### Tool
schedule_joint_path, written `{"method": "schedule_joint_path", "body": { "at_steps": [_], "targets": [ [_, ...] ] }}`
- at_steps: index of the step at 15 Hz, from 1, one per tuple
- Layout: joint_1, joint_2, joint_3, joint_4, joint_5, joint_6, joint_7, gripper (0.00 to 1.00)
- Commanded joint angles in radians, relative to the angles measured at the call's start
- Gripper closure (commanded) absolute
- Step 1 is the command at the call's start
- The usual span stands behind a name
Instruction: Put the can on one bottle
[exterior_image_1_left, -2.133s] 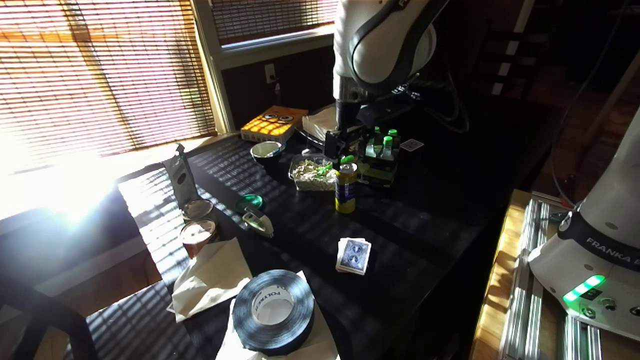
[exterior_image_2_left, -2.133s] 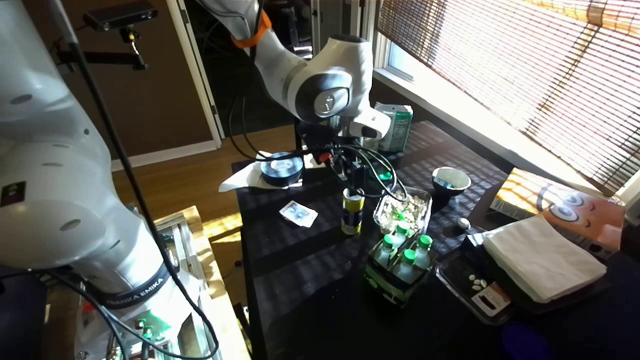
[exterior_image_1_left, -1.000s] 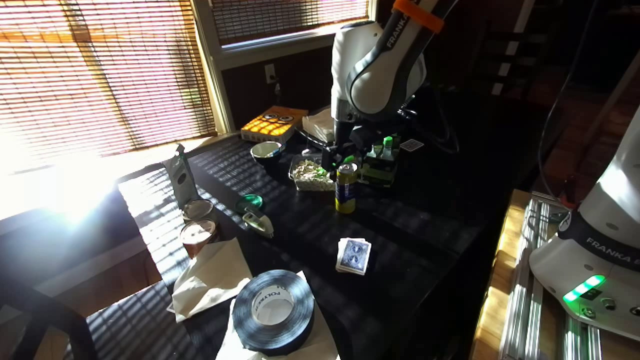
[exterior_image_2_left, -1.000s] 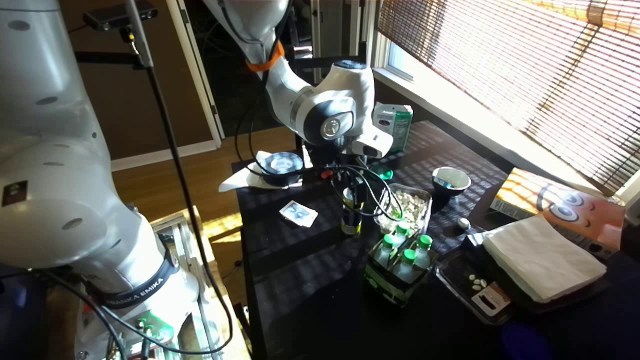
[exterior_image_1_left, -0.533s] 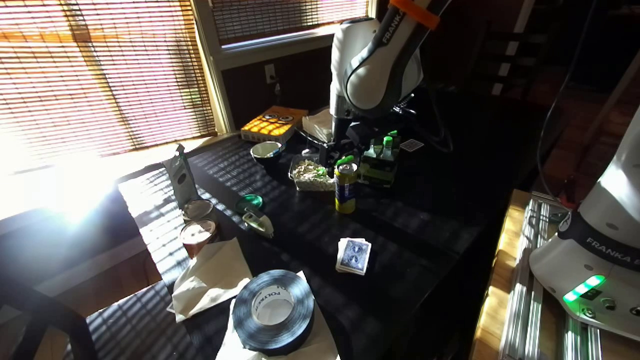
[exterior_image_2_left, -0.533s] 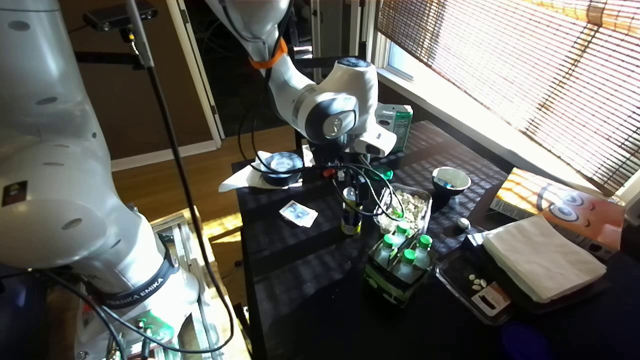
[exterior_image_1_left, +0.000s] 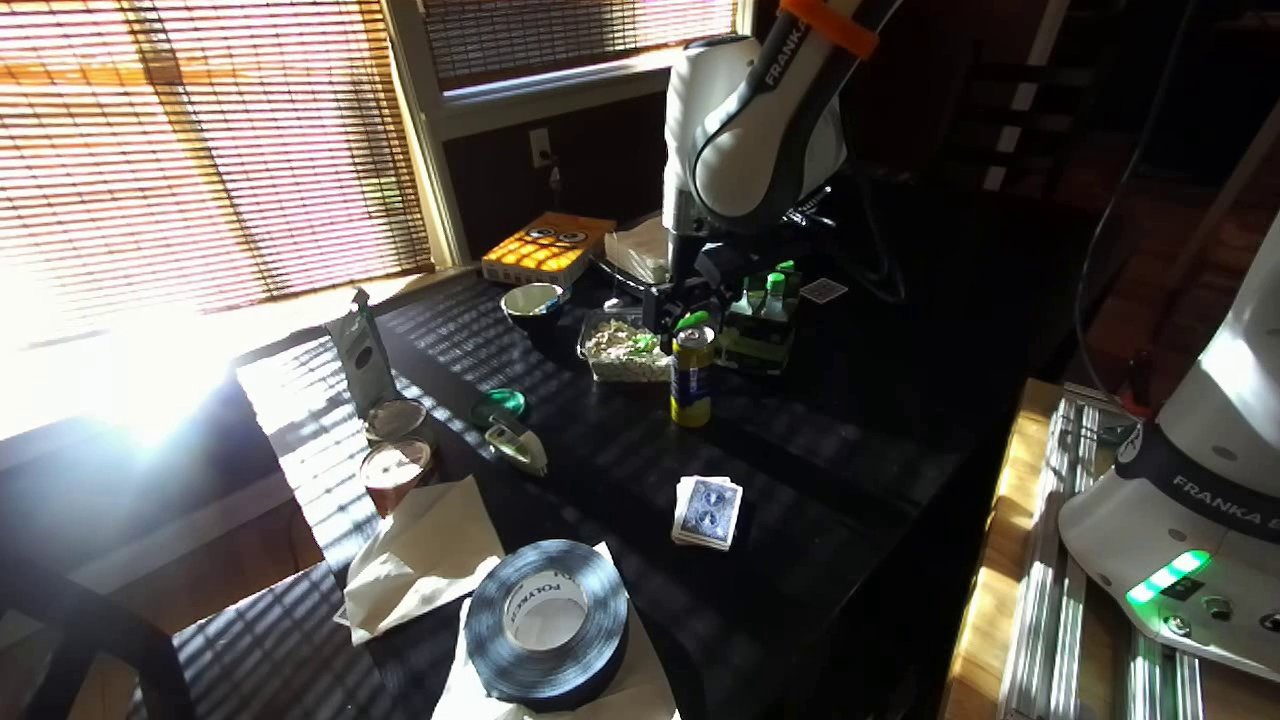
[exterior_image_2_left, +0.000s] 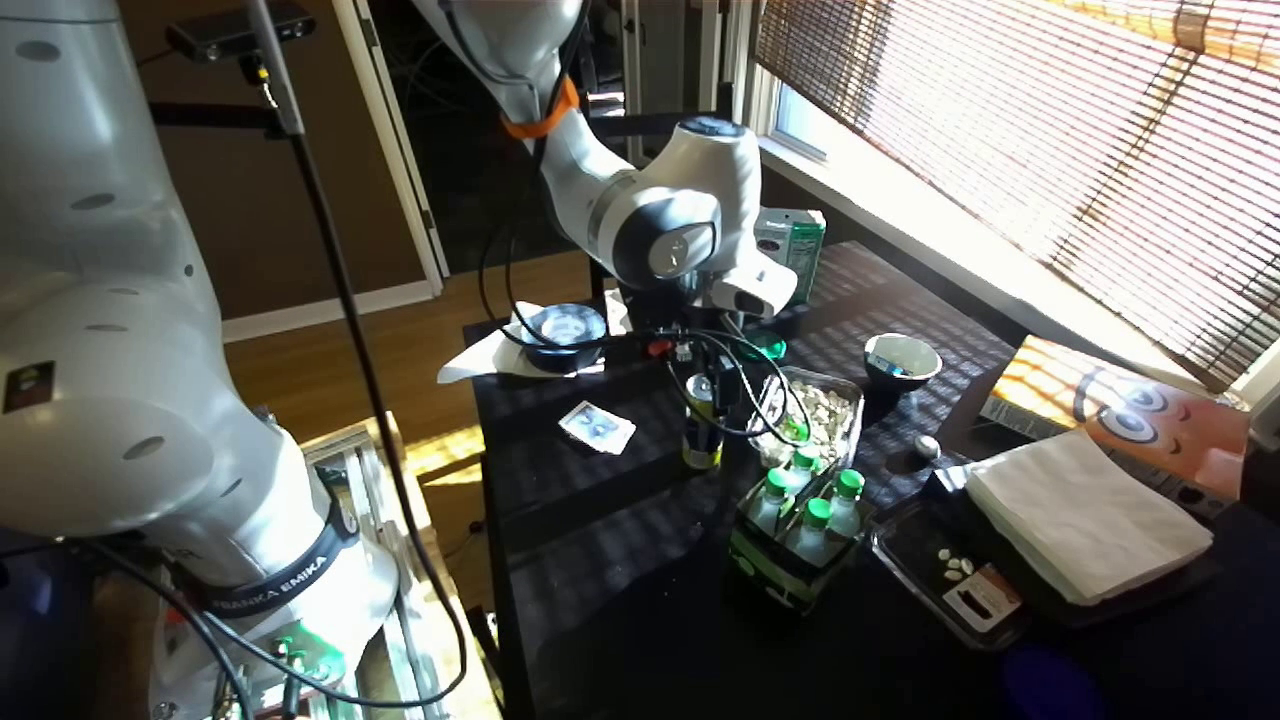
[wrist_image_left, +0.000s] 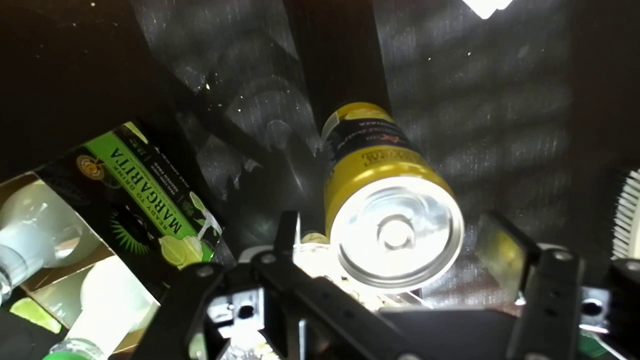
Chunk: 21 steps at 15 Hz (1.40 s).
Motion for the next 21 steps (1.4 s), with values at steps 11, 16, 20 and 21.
{"method": "schedule_joint_path", "body": {
  "at_steps": [11,16,20,21],
  "targets": [
    [-0.009,-0.045,0.010,-0.004,0.037,-0.068,-0.074,0.62],
    [-0.097,-0.177,0.056,-0.006,0.224,-0.228,-0.419,0.62],
    [-0.087,-0.165,0.030,0.006,0.225,-0.237,-0.448,0.37],
    [-0.089,-0.176,0.028,0.006,0.227,-0.247,-0.457,0.37]
  ]
}}
